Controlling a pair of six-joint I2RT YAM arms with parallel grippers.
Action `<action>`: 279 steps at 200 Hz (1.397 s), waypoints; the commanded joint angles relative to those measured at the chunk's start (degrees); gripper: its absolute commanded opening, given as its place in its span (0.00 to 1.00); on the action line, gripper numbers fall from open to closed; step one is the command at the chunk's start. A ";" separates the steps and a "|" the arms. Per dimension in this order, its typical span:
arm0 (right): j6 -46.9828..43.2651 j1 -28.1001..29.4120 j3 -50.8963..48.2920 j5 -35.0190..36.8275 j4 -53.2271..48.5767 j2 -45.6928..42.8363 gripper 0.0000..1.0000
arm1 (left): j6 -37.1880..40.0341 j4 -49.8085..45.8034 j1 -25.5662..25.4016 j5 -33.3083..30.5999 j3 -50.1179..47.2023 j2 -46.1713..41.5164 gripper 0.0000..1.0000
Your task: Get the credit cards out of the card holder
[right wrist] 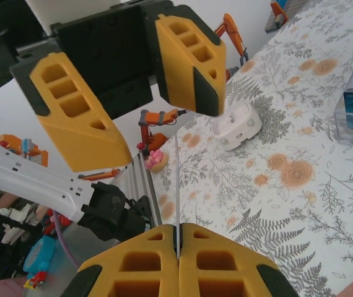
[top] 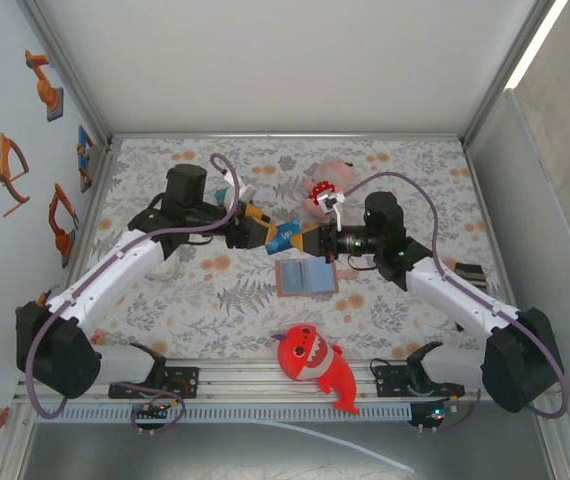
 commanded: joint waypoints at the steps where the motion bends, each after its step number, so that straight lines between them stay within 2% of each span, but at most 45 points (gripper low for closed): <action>1: -2.24 0.85 2.73 -1.57 -1.02 0.65 0.00 | 3.76 -3.34 -0.08 4.32 1.70 1.17 0.56; 8: -2.46 0.94 3.00 -1.61 -1.37 0.95 0.00 | 3.91 -3.33 -0.11 4.85 1.71 1.55 0.55; 20: -2.66 1.03 3.36 -1.62 -1.56 1.40 0.00 | 4.02 -3.37 -0.14 5.95 1.97 2.27 0.44; 37: -2.87 1.02 3.70 -1.42 -1.64 1.75 0.00 | 4.37 -3.67 -0.24 6.65 2.41 3.15 0.12; 49: -3.95 1.03 4.10 -0.03 -3.25 1.76 0.00 | 5.33 -4.35 -0.16 6.70 2.71 3.26 0.00; 57: -5.05 1.03 4.47 1.53 -5.13 1.49 0.02 | 6.23 -4.98 -0.04 6.00 2.99 3.29 0.00; 79: -8.66 1.03 5.99 7.28 -12.64 1.06 0.33 | 8.81 -6.32 0.96 1.61 3.11 3.03 0.00; 97: -10.66 1.03 7.22 11.87 -17.73 0.92 0.42 | 12.17 -7.76 2.78 -2.51 3.76 3.41 0.00; 103: -10.99 1.03 7.51 13.50 -19.28 0.89 0.56 | 13.65 -8.31 3.44 -3.94 4.12 3.74 0.00; 108: -11.24 1.03 7.63 14.89 -20.31 0.89 0.58 | 14.89 -8.66 4.00 -5.36 4.39 4.04 0.00; 140: -11.67 1.03 9.10 24.89 -27.51 1.45 0.58 | 22.39 -9.08 7.50 -13.35 5.83 6.58 0.00; 199: -9.30 2.50 8.00 41.18 -34.24 1.54 0.56 | 32.86 -6.67 12.82 -17.62 8.02 13.96 0.00; 279: -7.44 2.88 7.12 46.81 -35.57 0.35 0.56 | 43.53 -7.04 14.53 -18.22 11.25 22.17 0.02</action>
